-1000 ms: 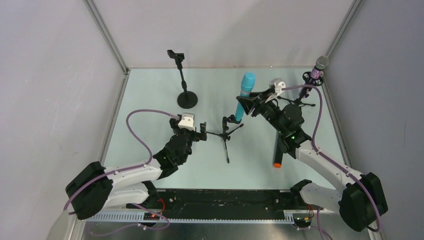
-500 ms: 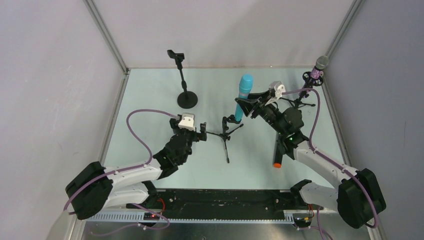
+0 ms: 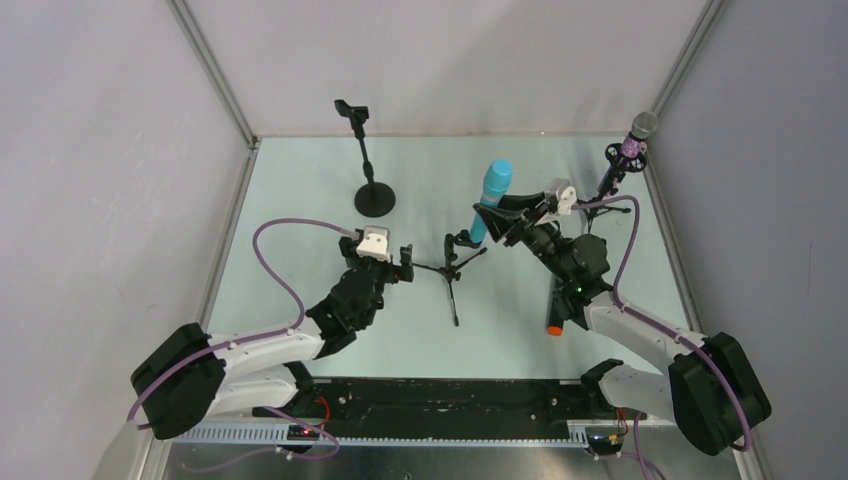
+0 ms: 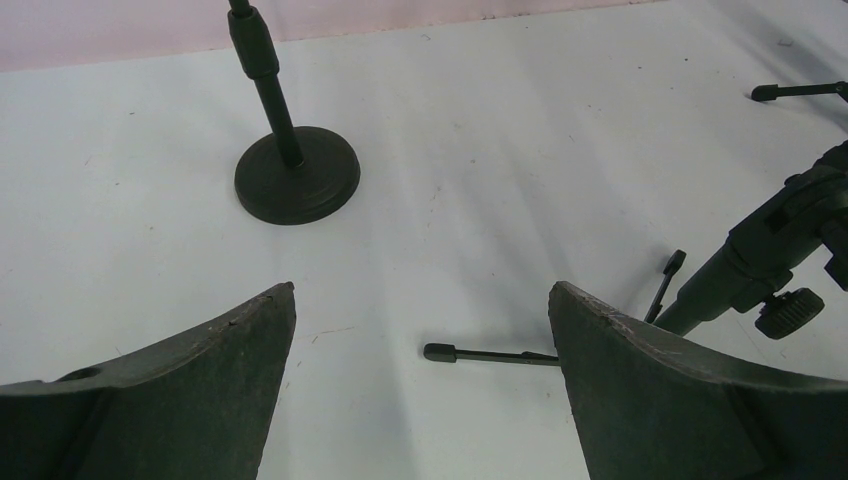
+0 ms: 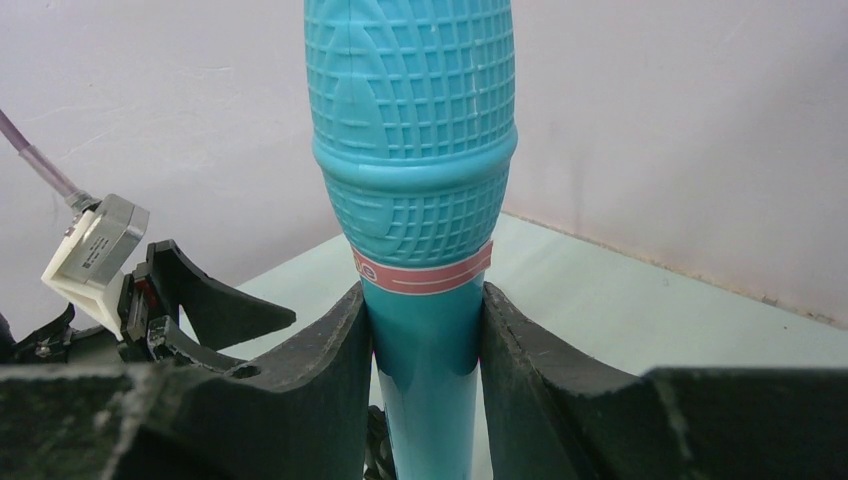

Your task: Attach the microphones to the stand

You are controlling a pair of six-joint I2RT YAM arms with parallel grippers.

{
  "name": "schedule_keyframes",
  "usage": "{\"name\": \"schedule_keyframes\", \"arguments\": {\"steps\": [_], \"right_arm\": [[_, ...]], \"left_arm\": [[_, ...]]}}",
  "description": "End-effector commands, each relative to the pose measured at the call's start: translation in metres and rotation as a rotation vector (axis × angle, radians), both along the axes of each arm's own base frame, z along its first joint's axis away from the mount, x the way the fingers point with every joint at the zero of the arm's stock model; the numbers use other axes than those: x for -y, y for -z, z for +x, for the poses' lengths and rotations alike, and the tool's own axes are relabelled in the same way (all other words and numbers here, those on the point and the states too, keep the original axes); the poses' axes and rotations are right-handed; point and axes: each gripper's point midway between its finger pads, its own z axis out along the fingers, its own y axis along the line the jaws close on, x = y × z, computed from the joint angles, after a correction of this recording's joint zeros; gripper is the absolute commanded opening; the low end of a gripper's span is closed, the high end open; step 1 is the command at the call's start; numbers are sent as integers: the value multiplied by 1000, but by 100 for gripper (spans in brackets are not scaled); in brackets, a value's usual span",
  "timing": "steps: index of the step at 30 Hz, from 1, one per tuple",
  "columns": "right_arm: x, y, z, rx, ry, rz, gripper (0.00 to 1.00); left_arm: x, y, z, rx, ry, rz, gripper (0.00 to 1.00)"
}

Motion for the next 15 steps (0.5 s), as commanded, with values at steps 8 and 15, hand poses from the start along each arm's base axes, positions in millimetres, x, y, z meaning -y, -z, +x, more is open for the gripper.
{"name": "schedule_keyframes", "arguments": {"steps": [8, 15], "right_arm": [[-9, 37, -10, -18, -33, -40, 0], [-10, 51, -11, -32, -32, -42, 0]], "left_arm": [[-3, -20, 3, 44, -22, -32, 100], [-4, -21, 3, 45, -25, -32, 100]]}}
